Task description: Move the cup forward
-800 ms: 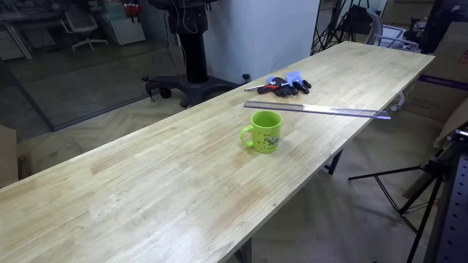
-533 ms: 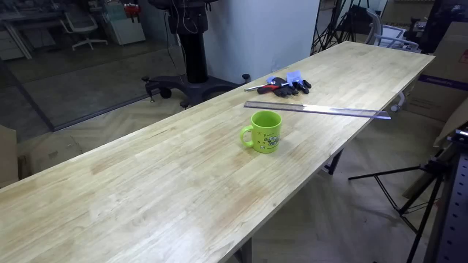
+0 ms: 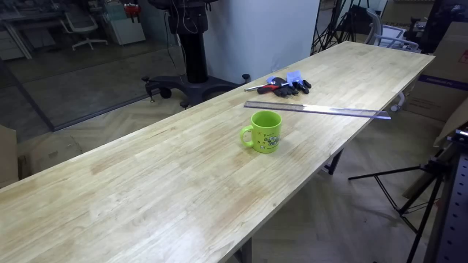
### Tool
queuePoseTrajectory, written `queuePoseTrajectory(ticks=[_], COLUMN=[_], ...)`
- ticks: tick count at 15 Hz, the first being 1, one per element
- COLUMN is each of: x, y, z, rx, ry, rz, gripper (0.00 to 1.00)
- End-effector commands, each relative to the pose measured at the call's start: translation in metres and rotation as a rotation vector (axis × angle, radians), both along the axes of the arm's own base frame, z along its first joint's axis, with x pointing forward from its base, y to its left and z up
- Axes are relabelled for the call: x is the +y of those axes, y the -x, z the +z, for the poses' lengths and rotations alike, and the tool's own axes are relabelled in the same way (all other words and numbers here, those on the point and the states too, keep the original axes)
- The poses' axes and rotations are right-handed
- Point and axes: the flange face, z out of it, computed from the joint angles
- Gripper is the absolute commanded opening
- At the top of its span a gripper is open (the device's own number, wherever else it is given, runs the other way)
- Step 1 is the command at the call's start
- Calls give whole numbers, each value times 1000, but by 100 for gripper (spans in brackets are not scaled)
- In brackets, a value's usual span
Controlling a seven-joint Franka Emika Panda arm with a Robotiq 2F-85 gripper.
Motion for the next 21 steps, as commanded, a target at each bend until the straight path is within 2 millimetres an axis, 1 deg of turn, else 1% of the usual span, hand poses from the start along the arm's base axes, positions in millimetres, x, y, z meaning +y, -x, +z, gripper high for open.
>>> queuePoseTrajectory(ticks=[1, 11, 12, 13, 15, 17, 19, 21], x=[0, 0, -2, -5, -15, -29, -47, -65], y=[0, 0, -6, -15, -40, -65, -96, -129], z=[1, 1, 0, -3, -19, -40, -68, -100], rx=[1, 1, -4, 1, 23, 31, 17, -2], ry=[0, 0, -11, -16, -12, -21, -20, 6], rz=[0, 0, -11, -45, -122, -197, -267, -336], gripper=[100, 100, 100, 100, 100, 100, 100, 100])
